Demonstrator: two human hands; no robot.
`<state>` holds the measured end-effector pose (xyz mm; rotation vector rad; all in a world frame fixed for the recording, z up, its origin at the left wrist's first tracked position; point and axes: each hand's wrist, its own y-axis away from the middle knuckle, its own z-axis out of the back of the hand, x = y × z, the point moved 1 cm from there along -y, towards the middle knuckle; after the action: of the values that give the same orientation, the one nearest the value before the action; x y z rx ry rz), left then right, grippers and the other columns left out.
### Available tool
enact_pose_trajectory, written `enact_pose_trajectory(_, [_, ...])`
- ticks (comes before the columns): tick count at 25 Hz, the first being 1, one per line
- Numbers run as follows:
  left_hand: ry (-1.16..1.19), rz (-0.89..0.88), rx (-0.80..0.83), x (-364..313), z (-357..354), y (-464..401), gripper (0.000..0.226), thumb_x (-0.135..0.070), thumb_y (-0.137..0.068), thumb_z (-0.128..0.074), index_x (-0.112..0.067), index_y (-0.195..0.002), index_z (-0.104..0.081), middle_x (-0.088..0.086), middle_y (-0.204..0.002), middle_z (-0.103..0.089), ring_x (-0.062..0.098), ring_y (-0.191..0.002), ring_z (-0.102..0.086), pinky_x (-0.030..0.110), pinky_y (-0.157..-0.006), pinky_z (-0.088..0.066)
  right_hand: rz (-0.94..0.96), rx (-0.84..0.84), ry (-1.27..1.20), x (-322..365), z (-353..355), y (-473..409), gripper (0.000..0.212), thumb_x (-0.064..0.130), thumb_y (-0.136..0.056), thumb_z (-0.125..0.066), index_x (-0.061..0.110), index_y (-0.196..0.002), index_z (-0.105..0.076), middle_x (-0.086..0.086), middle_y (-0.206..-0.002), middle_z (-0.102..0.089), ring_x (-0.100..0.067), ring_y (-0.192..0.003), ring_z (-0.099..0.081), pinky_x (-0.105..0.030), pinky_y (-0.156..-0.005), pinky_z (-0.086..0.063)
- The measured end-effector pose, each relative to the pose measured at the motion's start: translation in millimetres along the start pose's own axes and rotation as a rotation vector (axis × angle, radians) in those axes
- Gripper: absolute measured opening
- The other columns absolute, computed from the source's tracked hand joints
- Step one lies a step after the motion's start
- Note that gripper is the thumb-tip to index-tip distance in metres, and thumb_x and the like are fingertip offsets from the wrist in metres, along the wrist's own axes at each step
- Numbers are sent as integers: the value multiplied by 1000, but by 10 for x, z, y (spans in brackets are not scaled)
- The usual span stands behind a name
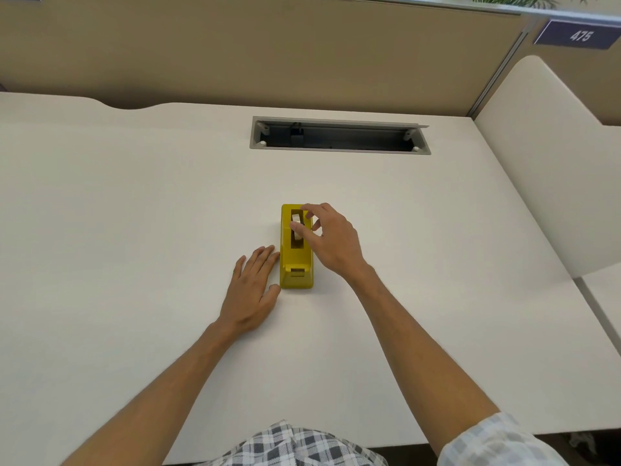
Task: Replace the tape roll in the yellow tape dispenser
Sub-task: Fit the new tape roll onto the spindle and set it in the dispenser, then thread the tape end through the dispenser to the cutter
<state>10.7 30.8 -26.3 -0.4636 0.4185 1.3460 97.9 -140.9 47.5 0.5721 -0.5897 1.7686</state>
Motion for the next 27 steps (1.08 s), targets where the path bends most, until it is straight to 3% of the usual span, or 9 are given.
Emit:
enact_pose_trajectory(4, [133, 45, -25, -10, 24, -28, 61, -25, -85, -31, -15, -145, -36, 1, -154, -34, 14, -146, -22, 30, -118, -2, 12, 58, 44, -13, -8, -10, 41, 47, -95, -52, 26, -130, -55, 6, -127, -52, -14, -99, -60, -35, -79, -52])
enact_pose_trajectory(8, [207, 123, -127, -70, 70, -154, 53, -37, -96, -32, -16, -144, -37, 4, -150, -41, 20, -140, -34, 34, -116, -22, 20, 40, -9, -44, -10, 31, 34, 42, -93, -57, 27, -123, -59, 8, -121, -54, -11, -94, -60, -32, -75, -49])
enact_pose_trajectory(12, [205, 89, -177, -201, 171, -438, 50, -37, -101, -35, -22, -148, -31, 2, -154, -34, 17, -143, -28, 38, -114, -29, 23, -4, -50, -49, -2, 56, 32, 41, -91, -59, 30, -121, -59, 10, -112, -58, -6, -88, -59, -32, -73, -50])
enact_pose_trajectory(16, [123, 96, -65, -238, 244, -695, 62, -50, -97, -40, -28, -151, -22, 2, -161, -16, 21, -148, -12, 44, -114, -22, 1, -112, -53, -32, 12, 59, 39, 39, -88, -61, 31, -126, -54, 15, -109, -60, -2, -81, -58, -27, -69, -49])
enact_pose_trajectory(20, [138, 74, -31, -208, 265, -790, 56, -51, -94, -48, -31, -145, -37, 1, -161, -16, 20, -148, -10, 49, -114, -22, -3, -139, -11, -32, 21, 44, 29, 39, -85, -65, 29, -112, -62, 14, -101, -63, 0, -75, -56, -28, -67, -50])
enact_pose_trajectory(27, [247, 36, -101, -261, 310, -786, 49, -37, -86, -67, -27, -133, -54, -1, -154, -33, 19, -143, -24, 43, -109, -32, -7, -211, 28, -17, 33, 76, 19, 40, -83, -68, 28, -98, -66, 12, -95, -65, 0, -71, -57, -27, -62, -48])
